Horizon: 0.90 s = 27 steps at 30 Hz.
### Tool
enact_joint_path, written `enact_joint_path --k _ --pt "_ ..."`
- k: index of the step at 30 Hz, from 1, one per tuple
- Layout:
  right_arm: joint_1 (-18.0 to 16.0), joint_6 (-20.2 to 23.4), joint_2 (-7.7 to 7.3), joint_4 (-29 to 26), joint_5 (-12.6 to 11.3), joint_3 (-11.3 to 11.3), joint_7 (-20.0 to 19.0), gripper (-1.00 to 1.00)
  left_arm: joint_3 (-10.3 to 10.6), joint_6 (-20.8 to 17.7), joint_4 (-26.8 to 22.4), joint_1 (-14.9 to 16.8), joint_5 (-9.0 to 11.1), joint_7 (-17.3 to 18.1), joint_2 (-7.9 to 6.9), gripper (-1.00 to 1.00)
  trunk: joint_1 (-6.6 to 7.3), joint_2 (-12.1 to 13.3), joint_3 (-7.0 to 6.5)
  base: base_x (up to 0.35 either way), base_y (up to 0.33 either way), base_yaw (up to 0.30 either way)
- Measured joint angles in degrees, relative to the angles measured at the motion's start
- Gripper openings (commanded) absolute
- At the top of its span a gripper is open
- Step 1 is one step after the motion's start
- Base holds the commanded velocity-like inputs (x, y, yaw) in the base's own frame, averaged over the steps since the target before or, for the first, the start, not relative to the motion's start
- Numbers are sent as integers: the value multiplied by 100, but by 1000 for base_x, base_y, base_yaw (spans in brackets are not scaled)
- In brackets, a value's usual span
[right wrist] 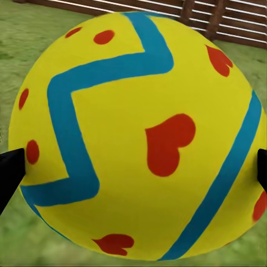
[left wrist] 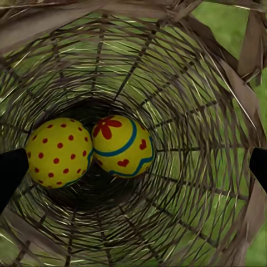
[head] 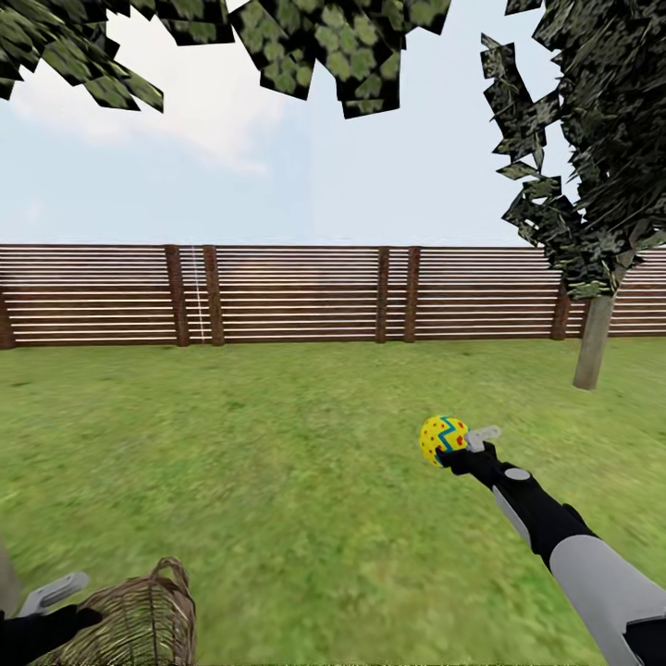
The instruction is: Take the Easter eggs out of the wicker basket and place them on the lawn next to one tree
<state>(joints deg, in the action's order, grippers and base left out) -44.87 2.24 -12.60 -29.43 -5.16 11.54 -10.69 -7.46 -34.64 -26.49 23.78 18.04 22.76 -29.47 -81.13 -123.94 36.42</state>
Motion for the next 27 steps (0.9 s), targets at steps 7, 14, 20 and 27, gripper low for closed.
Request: enact_joint_path --k 7,14,20,27 --pt "-1 0 10 7 1 1 0 -100 5 1 0 0 1 -1 114 100 -154 -281 126 0 5 0" --pt "-1 0 10 7 1 1 0 -100 0 3 -2 0 0 -1 139 100 -308 -562 251 0 0 0" --pt "-1 -1 10 7 1 1 0 -100 8 10 -2 0 -10 -1 195 100 -439 -802 359 0 0 0" --pt "-1 -4 10 7 -7 -7 -1 -100 9 10 -2 0 -17 -1 217 100 -593 -1083 485 0 0 0"
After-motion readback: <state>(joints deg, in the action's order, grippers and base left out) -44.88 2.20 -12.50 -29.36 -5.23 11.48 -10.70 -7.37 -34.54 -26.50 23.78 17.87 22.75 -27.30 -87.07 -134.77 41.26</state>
